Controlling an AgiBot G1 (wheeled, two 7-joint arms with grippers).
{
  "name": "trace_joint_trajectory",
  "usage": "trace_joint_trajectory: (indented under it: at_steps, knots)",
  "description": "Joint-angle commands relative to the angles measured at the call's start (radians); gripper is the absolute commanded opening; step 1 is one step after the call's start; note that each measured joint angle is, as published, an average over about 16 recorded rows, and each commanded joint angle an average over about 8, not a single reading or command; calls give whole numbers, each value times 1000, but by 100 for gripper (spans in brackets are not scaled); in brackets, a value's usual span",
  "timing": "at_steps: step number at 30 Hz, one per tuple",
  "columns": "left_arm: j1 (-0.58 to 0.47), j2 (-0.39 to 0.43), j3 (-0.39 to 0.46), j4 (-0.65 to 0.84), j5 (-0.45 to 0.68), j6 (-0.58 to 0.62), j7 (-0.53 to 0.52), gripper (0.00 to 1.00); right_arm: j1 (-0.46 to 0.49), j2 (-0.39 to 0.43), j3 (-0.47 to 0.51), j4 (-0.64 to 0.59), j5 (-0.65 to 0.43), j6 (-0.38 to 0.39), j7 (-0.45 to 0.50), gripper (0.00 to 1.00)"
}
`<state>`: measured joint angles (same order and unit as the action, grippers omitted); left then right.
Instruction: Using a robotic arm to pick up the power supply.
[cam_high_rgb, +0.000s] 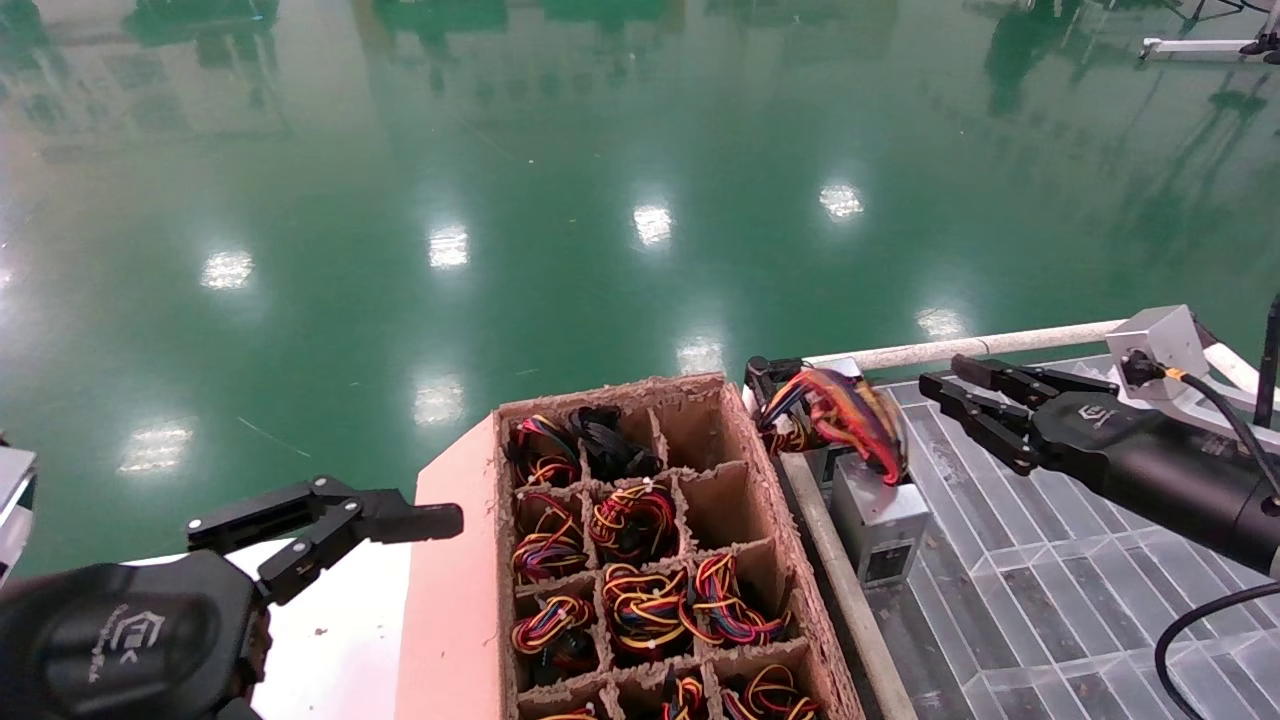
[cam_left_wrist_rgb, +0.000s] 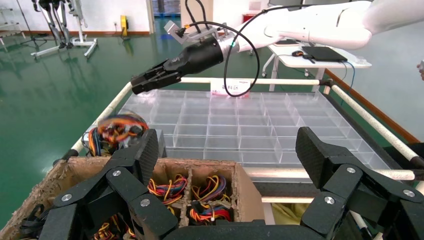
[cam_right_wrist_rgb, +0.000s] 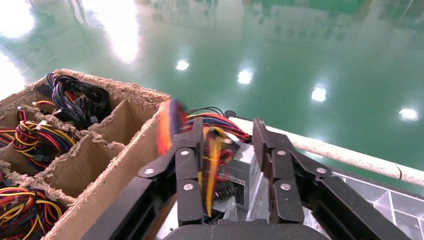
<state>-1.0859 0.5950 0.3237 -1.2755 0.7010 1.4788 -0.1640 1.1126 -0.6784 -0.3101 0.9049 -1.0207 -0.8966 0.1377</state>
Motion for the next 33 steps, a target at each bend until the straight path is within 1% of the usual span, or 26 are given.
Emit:
trace_joint_trajectory:
  at_steps: [1,8,33]
  knots:
    - [0,0,0,0,0,0,0,100,1,0,0,-1,-1,0,0,100]
    - [0,0,0,0,0,0,0,100,-1,3,1,19,15,-33,3,100]
    - [0,0,1,1,0,0,1,100,-17,32,14,179,137,-284,24,100]
